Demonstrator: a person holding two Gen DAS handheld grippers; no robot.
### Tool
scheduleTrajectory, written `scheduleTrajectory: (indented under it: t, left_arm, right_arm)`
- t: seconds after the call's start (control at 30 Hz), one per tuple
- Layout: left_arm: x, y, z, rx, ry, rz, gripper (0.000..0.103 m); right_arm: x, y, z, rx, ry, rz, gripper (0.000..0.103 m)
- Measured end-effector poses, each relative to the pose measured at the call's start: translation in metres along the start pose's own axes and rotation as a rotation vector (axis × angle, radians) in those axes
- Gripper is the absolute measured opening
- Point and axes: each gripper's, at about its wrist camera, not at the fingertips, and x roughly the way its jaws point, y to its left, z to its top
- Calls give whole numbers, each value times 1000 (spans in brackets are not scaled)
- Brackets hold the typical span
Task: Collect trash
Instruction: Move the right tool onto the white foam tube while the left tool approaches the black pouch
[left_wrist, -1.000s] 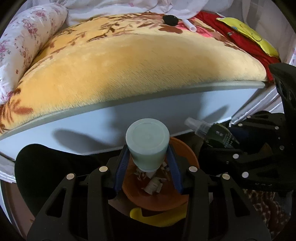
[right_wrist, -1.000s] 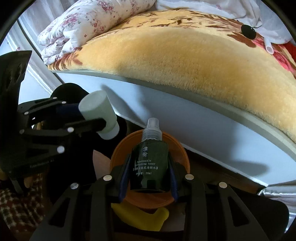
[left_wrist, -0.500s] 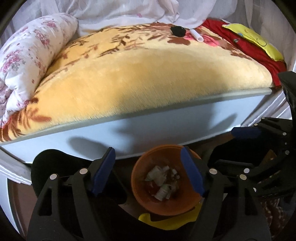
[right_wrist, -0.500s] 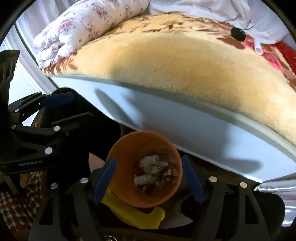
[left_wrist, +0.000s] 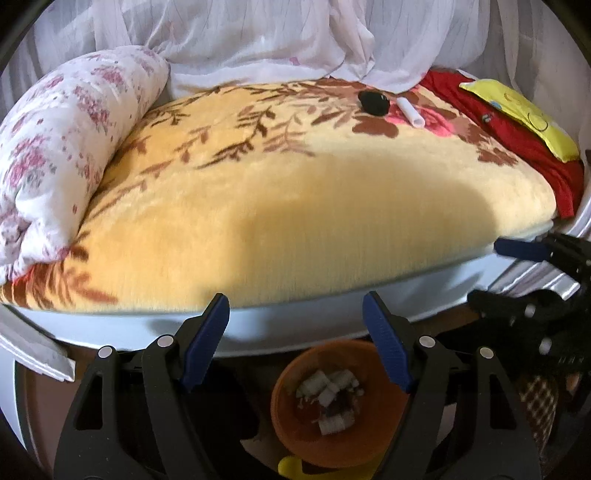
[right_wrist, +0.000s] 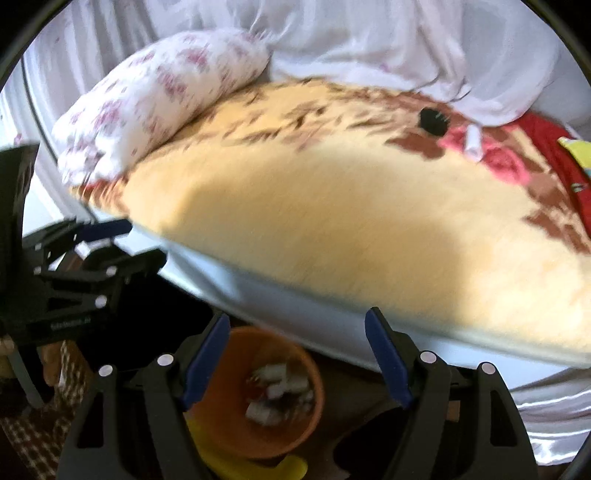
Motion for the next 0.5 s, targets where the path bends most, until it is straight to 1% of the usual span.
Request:
scheduleTrajectory:
  t: [0.13, 0.23, 0.33, 0.4, 0.5]
  left_arm:
    - [7, -7, 16, 6, -10, -9, 73]
    - [16, -16, 29, 17, -14, -27, 73]
    - [24, -22, 42, 24, -20, -43, 73]
    - [29, -26, 51, 21, -28, -54, 73]
    - [38, -30, 63, 17, -35, -68, 73]
  right_arm:
    - [1, -27, 20, 35, -44, -36, 76]
    - [7, -52, 36, 61, -75, -91, 76]
    - [15, -84, 56, 91, -101, -169, 76]
    - [19, -113, 73, 127, -128, -201, 76]
    - [31, -148, 100, 177, -137, -252, 76]
